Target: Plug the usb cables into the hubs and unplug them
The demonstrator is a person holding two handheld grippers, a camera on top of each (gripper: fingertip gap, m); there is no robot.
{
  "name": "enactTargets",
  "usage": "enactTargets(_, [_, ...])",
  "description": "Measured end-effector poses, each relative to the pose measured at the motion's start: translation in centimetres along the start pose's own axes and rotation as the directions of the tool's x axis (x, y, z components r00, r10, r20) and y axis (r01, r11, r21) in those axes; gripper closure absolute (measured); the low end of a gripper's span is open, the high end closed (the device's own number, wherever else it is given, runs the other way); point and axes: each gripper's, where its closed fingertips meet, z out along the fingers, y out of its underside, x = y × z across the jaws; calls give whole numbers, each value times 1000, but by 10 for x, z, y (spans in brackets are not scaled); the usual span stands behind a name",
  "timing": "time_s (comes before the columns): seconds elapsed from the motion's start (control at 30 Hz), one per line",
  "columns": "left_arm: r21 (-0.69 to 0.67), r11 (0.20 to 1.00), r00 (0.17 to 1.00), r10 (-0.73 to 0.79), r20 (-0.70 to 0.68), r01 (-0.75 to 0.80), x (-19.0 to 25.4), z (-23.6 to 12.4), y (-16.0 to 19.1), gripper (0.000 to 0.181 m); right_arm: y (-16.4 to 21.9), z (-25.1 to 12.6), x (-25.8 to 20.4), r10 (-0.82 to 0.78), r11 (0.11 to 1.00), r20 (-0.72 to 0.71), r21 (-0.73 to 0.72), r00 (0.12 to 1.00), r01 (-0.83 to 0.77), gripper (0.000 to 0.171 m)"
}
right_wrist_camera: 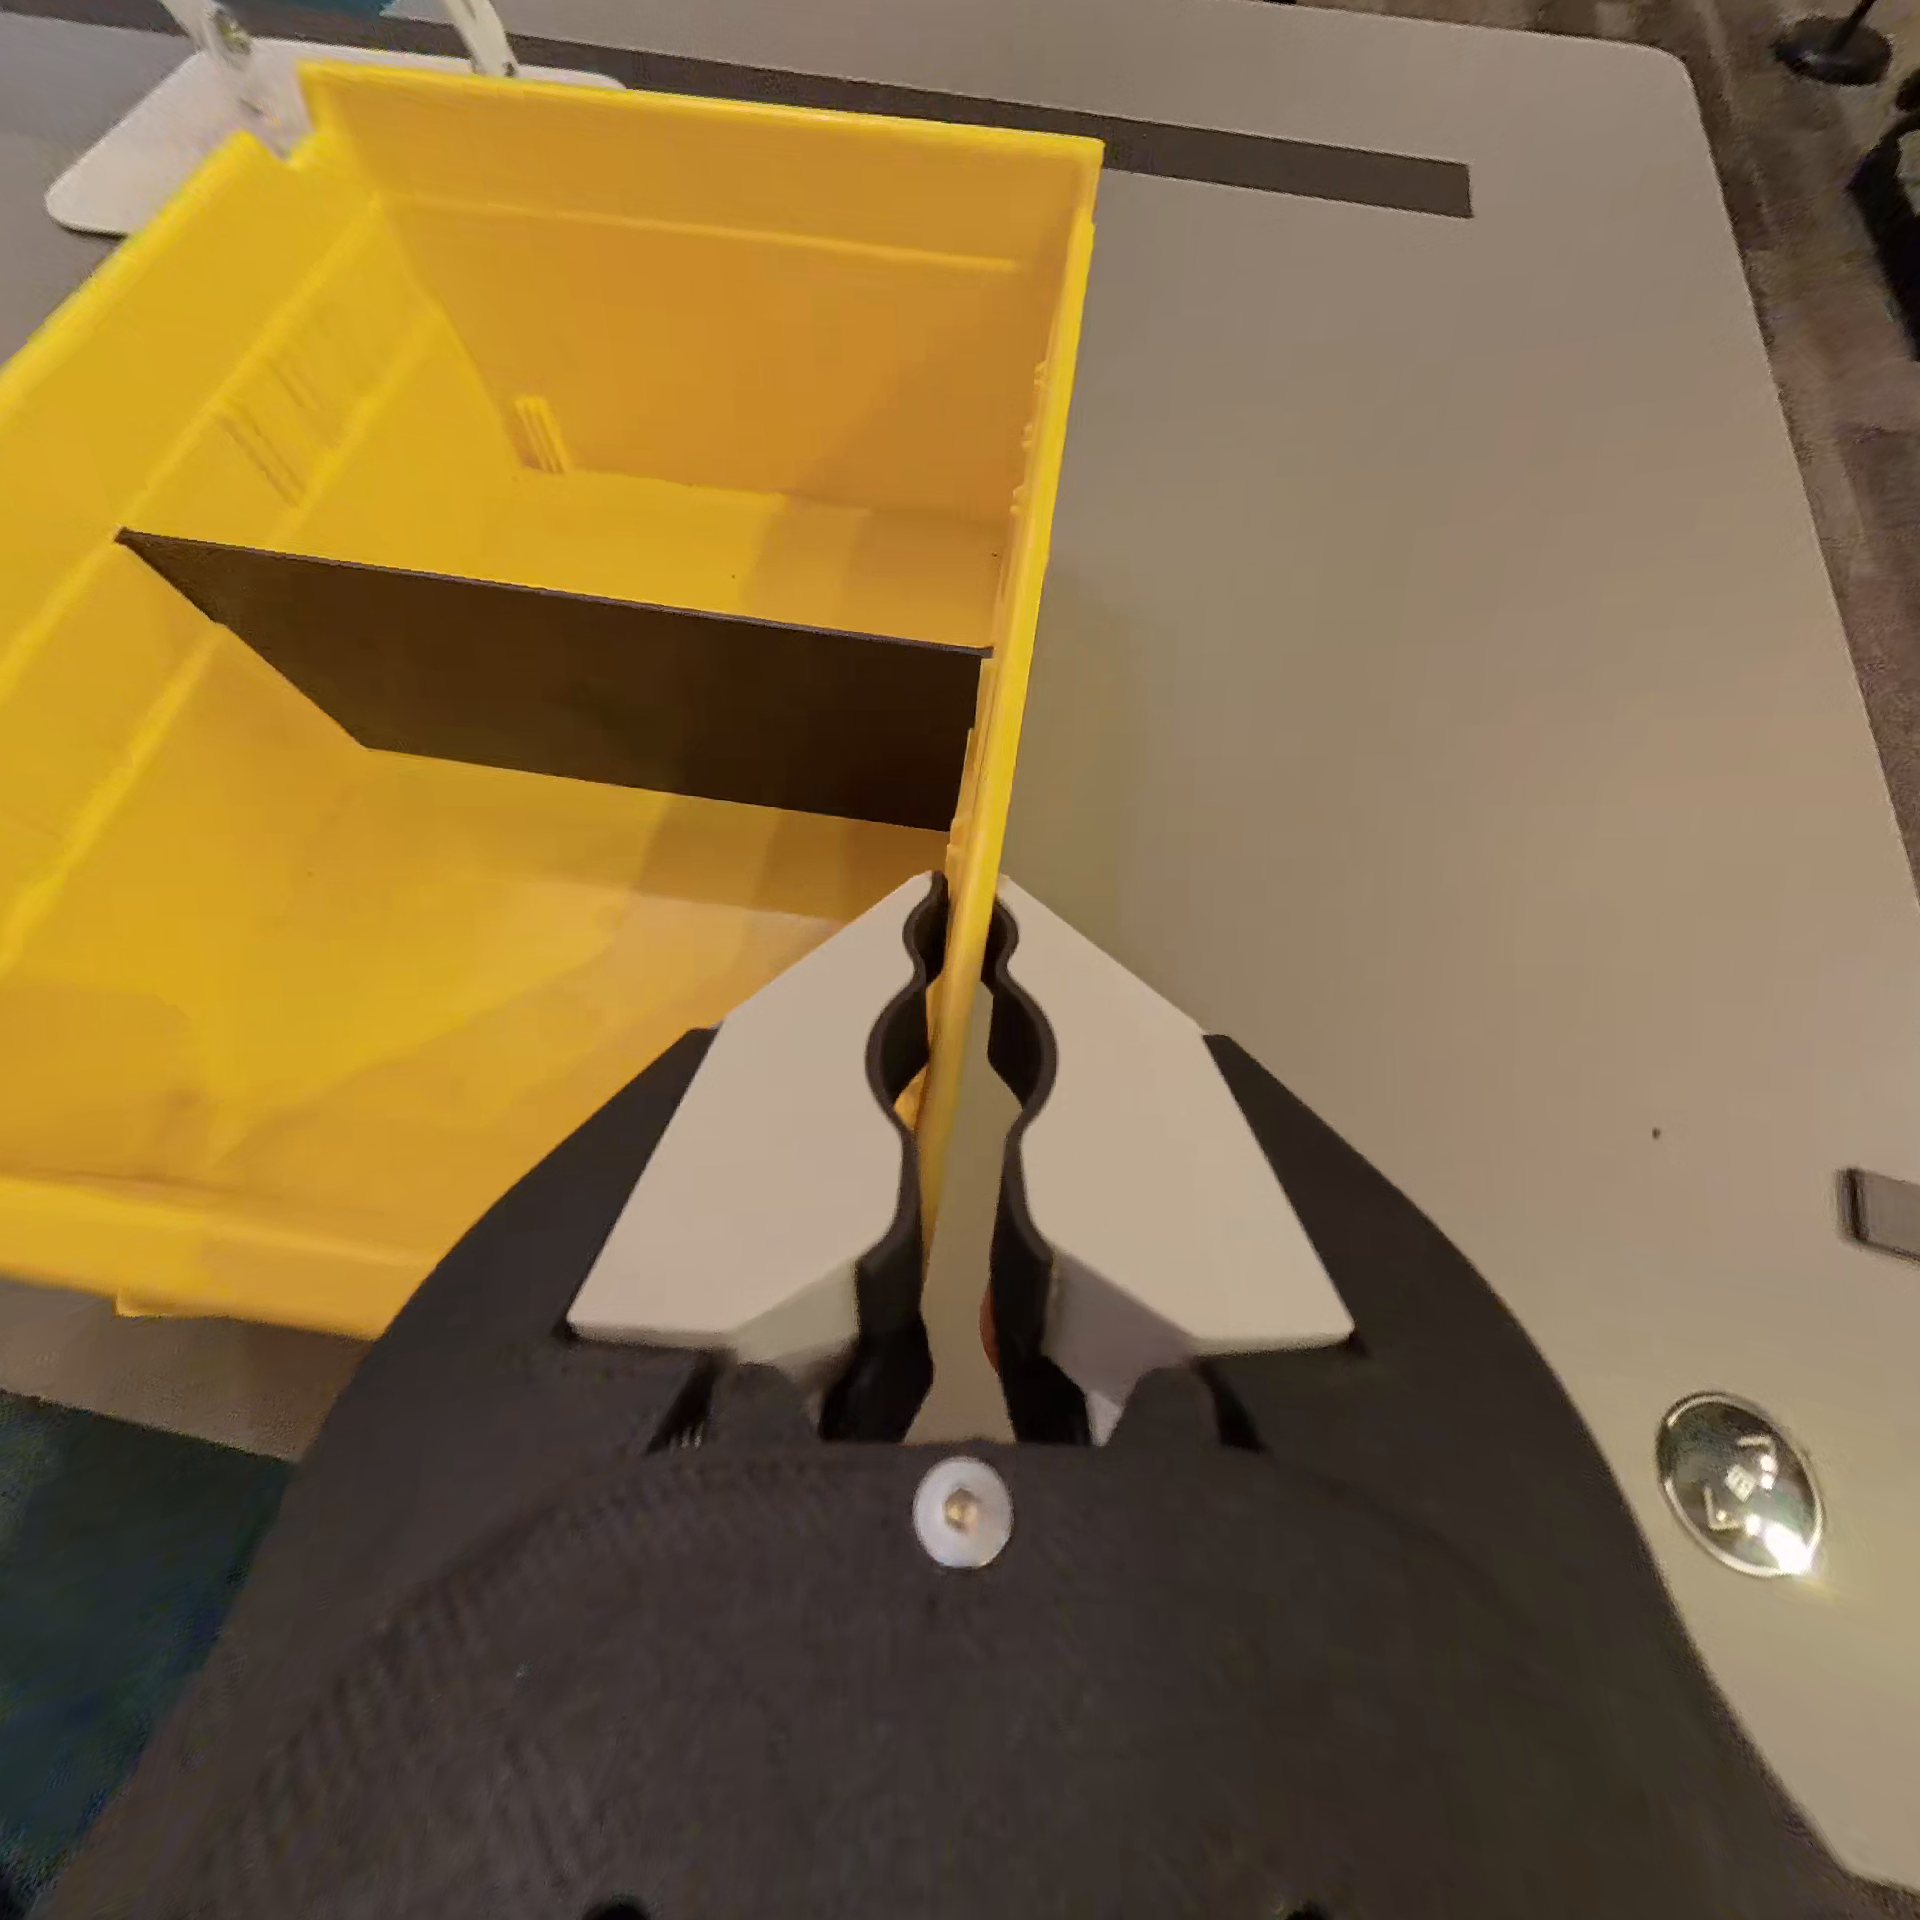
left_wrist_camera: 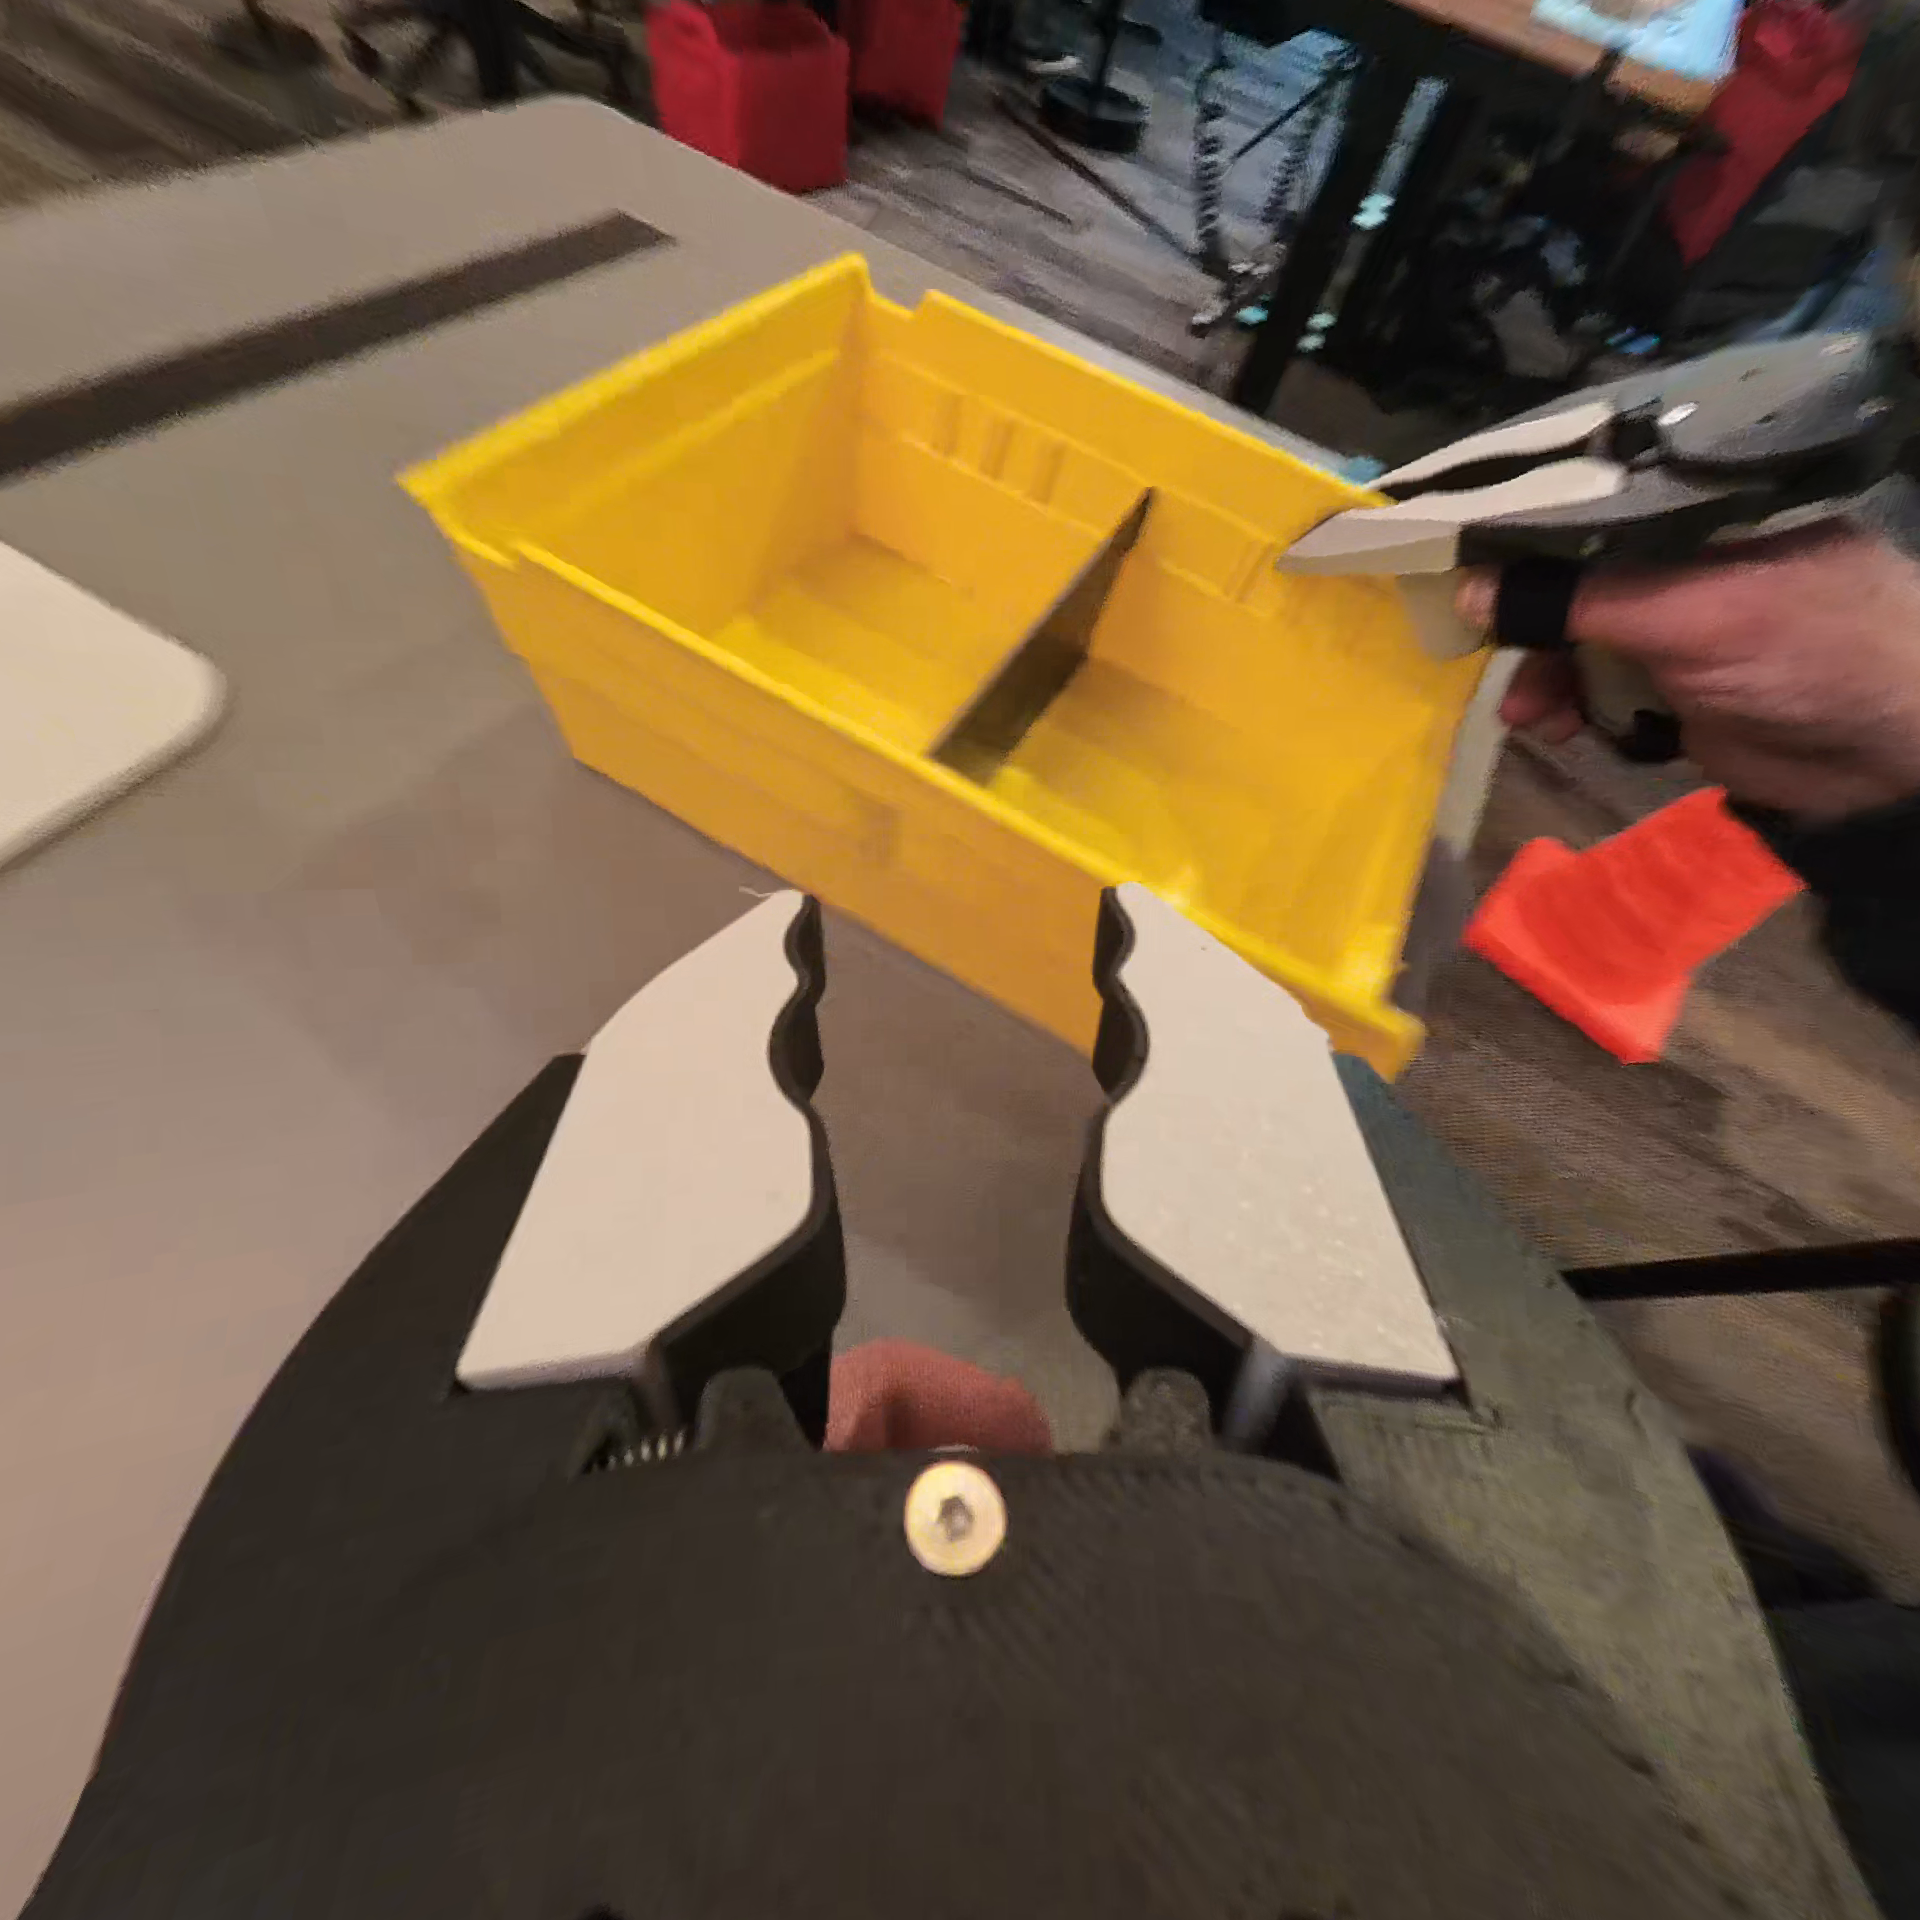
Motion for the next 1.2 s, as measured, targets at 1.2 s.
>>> enactTargets(1.2, [-198,902,537,-44,842,384,-293,-437,235,169,10,-12,76,26,1000,-46,-12,999,-26,170])
